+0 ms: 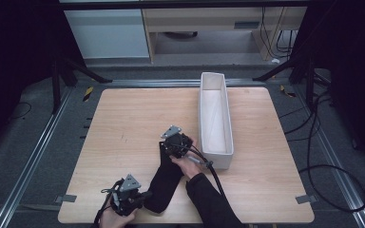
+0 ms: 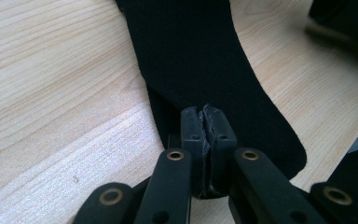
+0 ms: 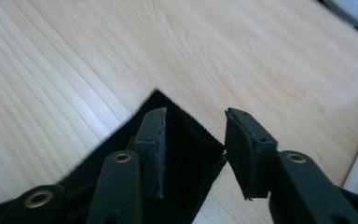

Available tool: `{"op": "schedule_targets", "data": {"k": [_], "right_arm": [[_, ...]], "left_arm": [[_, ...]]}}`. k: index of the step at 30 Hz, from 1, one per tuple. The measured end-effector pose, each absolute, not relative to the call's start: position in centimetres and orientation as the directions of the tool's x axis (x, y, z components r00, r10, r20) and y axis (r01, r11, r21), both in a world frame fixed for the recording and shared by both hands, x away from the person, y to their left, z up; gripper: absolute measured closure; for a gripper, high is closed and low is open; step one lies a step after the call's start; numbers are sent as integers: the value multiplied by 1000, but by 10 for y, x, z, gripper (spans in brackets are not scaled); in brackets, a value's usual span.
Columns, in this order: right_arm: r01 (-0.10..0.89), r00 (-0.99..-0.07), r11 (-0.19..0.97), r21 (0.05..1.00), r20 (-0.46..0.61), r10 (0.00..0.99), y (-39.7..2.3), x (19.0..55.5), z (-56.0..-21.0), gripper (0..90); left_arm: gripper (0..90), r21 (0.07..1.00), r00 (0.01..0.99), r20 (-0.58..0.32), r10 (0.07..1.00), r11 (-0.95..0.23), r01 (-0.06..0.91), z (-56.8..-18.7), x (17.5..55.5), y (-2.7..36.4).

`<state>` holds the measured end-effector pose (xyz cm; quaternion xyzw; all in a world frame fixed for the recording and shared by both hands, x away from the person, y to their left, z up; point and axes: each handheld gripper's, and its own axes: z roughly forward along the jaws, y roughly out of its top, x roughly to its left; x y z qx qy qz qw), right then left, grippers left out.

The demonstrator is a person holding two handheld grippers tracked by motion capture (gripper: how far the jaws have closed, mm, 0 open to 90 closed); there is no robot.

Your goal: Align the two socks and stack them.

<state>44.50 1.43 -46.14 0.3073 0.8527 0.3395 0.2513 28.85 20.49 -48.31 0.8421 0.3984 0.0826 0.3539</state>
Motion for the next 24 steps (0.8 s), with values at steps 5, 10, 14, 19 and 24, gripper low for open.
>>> {"op": "schedule_targets", "data": {"k": [5,10,14,19,24], "right_arm": [[330,-722,533,779,-155,674,2,427,-444,560],[350,-754,509,786,-87,651,-15,404,-444,600],[367,-757,496,787,-56,650,-29,388,-452,625],[383,-780,516,766,-30,625,-40,378,-468,663],[402,-784,551,732,-36,619,-43,377,-487,739]], "left_arm": [[865,658,667,-145,731,-432,617,-484,289,206],[865,656,665,-143,733,-433,618,-485,290,206],[865,654,665,-139,734,-436,618,-485,290,206],[864,652,665,-136,735,-439,618,-486,290,205],[842,652,669,-129,732,-446,613,-487,291,205]]}}
